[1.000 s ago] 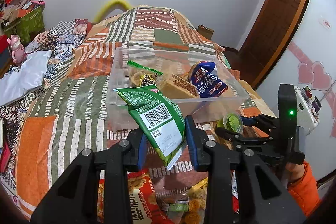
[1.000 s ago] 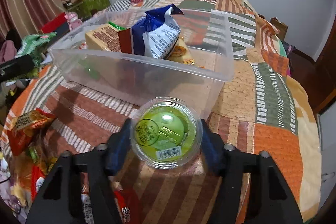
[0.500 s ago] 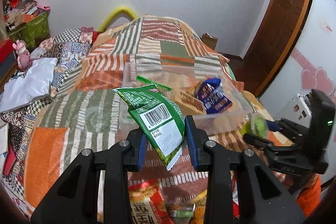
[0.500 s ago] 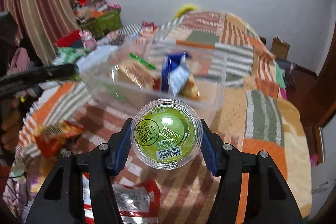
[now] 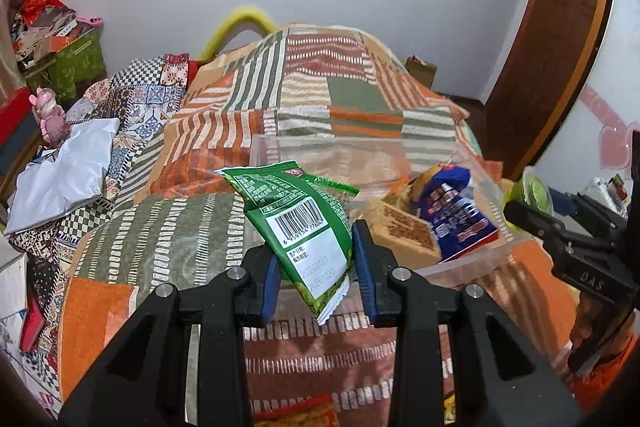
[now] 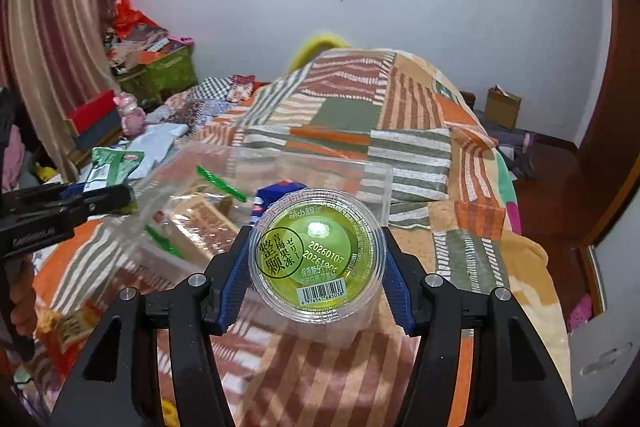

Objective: Organize snacks
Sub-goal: 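Lower green packet into box with left tool while right tool places jelly cup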

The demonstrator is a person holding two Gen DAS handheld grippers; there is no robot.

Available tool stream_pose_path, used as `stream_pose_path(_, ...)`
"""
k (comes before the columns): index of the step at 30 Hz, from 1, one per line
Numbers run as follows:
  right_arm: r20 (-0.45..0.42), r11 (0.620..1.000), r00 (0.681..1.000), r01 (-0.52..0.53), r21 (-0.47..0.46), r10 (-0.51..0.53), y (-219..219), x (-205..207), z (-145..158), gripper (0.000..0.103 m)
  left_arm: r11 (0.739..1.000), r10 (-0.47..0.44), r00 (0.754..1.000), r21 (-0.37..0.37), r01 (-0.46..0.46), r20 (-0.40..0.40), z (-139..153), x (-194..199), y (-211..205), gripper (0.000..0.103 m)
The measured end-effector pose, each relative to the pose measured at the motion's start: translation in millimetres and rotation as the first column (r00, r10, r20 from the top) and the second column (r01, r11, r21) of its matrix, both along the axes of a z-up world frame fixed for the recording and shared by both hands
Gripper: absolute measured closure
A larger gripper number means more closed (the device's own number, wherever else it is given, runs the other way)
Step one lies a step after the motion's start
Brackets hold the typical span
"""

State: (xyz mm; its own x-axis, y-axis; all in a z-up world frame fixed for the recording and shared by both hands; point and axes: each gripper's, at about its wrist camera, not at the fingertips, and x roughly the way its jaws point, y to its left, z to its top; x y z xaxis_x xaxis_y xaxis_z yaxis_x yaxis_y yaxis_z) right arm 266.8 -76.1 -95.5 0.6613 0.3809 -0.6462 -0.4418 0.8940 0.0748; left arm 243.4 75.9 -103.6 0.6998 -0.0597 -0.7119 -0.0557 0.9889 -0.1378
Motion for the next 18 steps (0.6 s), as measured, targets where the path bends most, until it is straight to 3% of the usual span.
stream_pose_path(11,-0.034,0.998,0.999,-0.020,-0.052,0.019,9.0,10.7,-21.2,0.046,0.999,-0.035,0.998,0.023,0.037,-0.057,-28.0,17.5,-7.5,0.070)
stream_pose_path(18,-0.034,0.996,0.999,-0.030,-0.083,0.028,13.6,8.1,-22.8,0.044,0.999,-0.038,0.997,0.030,0.040,-0.062,-29.8,15.6,-9.5,0.070)
